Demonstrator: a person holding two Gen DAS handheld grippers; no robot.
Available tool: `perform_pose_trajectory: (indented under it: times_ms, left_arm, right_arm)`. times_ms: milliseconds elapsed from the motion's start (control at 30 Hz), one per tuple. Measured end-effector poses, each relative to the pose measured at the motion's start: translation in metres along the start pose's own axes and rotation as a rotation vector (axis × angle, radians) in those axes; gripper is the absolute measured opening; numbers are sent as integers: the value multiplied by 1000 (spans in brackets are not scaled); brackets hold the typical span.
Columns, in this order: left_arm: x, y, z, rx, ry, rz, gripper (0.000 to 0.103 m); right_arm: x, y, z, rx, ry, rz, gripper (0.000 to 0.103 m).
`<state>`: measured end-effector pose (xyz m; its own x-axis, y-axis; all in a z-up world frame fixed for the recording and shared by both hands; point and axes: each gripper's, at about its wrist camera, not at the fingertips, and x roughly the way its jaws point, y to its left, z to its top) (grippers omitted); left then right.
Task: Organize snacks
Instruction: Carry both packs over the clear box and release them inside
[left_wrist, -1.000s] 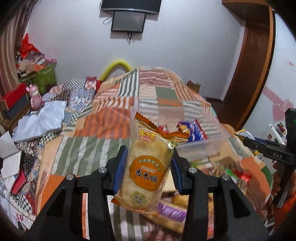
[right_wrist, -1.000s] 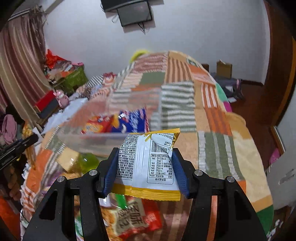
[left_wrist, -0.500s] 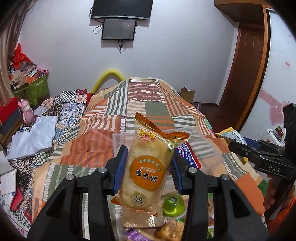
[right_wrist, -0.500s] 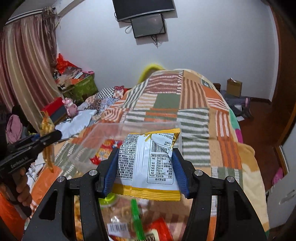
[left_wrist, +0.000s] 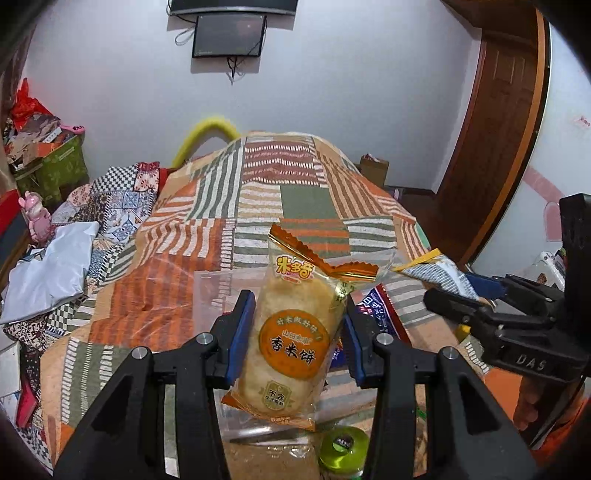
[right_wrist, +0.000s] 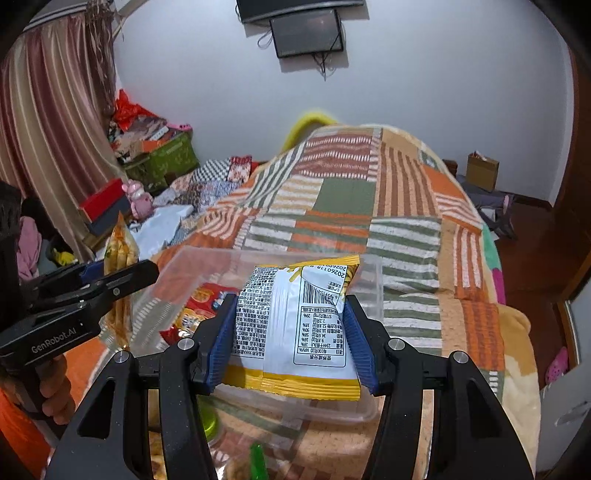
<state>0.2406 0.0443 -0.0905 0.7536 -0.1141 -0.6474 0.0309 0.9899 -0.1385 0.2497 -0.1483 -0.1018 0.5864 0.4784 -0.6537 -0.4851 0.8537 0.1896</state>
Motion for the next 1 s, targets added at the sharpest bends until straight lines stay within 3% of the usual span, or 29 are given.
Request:
perform_pose_trajectory:
  times_ms: [567, 867, 1000]
  left_arm:
    - [68, -6, -10, 34, 185, 10, 44]
    - [71, -14, -15, 56, 205, 21, 44]
    - [62, -14, -14, 52, 189, 21, 46]
  right_arm:
    - [58, -1, -15, -59, 173, 0, 53]
    - [61, 2, -15, -82, 191, -18, 54]
    - [55, 1, -15, -74, 182, -20, 69]
